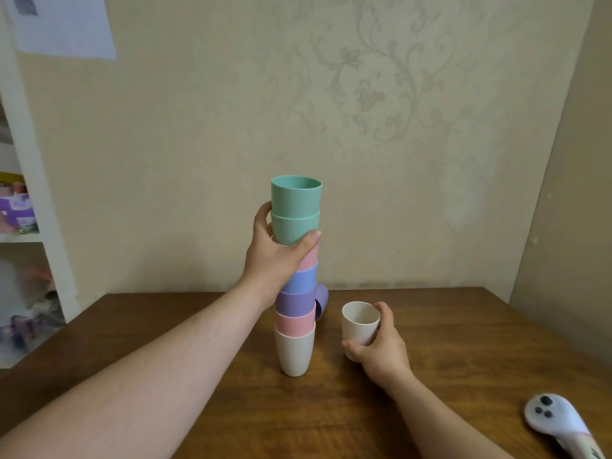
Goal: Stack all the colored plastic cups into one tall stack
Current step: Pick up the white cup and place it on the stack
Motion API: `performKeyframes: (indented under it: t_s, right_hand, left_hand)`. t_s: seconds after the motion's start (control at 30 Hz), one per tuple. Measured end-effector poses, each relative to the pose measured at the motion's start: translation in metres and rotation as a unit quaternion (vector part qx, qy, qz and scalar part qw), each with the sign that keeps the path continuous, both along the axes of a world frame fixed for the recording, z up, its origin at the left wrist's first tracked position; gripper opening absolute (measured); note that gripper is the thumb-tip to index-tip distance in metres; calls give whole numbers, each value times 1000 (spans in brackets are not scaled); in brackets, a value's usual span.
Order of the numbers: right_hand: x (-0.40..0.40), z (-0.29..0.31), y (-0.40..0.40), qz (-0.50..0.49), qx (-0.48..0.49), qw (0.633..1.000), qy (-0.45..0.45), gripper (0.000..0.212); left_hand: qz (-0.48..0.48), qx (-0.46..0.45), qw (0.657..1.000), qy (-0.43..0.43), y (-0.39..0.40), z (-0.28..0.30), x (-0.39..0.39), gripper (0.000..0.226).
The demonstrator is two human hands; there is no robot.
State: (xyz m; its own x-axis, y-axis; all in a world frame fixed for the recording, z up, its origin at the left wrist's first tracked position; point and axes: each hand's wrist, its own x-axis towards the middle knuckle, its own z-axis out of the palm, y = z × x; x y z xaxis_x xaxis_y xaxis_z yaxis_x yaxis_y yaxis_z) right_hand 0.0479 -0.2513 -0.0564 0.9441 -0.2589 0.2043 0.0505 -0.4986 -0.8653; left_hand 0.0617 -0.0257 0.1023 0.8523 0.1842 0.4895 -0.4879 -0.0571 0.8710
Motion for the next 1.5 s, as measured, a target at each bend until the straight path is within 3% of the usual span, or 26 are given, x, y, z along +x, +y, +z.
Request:
performKeyframes:
  t_s: [0.17, 0.3, 0.5, 0.63, 0.7, 0.83, 1.0, 1.27, 1.5]
  right_hand:
    - [-3, 0, -2, 3, -13, 999, 32, 110]
    - [1, 30, -7, -15, 44, 998, 44, 110]
    - [13, 181, 0, -1, 213, 966, -146, 90]
    - [-6, 282, 31, 100, 241, 933, -248, 75]
    - [-14, 305, 50, 143, 217, 931, -256, 82]
    - [-18, 305, 74, 186, 178, 941, -219, 94]
    - [-15, 307, 82, 188, 182, 940, -218, 90]
    - [-11, 285, 95, 205, 20, 956, -209, 96]
    - [-3, 276, 97, 198, 52, 963, -176, 92]
  left_hand:
    - [-23, 8, 1000, 9, -2, 8, 8, 76]
    - [-10, 3, 1000, -5, -5, -1, 11, 61]
    - [-5, 2, 1000, -16, -7, -4, 14, 61]
    - [0, -2, 1000, -10, -8, -4, 13, 62]
    - [0, -5, 1000, 0, -9, -2, 11, 61]
    - [3, 3, 1000, 19, -9, 3, 6, 59]
    - [-2, 13, 1000, 27, -8, 6, 4, 60]
    - [6, 48, 998, 28, -12, 10, 6, 65]
    - [21, 64, 997, 30, -12, 13, 9, 48]
